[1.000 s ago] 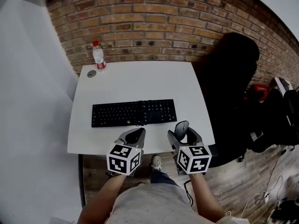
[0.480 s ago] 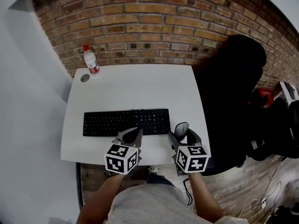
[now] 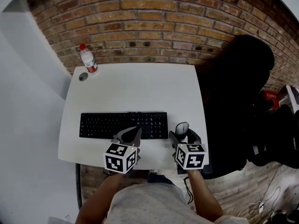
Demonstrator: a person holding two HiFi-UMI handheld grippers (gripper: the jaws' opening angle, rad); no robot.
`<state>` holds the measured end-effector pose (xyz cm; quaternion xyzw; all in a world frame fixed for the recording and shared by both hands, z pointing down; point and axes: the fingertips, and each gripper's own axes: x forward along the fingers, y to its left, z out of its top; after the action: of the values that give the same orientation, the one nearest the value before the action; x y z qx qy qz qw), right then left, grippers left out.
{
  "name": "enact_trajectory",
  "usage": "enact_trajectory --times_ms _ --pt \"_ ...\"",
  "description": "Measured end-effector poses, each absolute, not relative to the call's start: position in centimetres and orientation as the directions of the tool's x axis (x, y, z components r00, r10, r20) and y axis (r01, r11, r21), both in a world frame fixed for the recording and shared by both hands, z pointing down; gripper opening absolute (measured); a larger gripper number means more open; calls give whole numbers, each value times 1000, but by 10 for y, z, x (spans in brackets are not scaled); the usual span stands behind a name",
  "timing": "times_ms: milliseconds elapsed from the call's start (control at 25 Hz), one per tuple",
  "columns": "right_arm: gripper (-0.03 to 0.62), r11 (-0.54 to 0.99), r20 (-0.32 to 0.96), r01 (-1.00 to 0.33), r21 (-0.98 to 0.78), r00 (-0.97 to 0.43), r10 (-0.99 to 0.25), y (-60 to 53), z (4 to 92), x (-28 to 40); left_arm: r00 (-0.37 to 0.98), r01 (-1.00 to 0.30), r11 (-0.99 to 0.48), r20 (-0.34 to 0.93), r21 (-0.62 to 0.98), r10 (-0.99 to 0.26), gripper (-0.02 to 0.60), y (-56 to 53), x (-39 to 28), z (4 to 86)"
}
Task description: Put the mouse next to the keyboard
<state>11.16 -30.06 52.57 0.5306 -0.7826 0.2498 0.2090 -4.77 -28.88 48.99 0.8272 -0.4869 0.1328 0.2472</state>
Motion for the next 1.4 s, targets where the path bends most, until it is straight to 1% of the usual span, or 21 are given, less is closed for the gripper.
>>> enact_trajectory --times_ms 440,880,1160,1400 --pt "310 285 670 -942 -180 -329 -665 -331 564 129 456 -889 -363 482 278 -748 -8 -318 -44 498" --pt "310 259 729 -948 -185 -309 -611 -341 584 135 426 -904 -331 501 271 -753 -8 -335 -41 505" --pt "310 241 755 -961 -135 -257 -604 -342 589 134 443 -895 -339 489 291 -751 -8 -342 -48 504" --pt "310 200 767 -976 -83 -191 -612 -342 593 135 501 -865 -406 490 294 -713 -8 -343 -48 504"
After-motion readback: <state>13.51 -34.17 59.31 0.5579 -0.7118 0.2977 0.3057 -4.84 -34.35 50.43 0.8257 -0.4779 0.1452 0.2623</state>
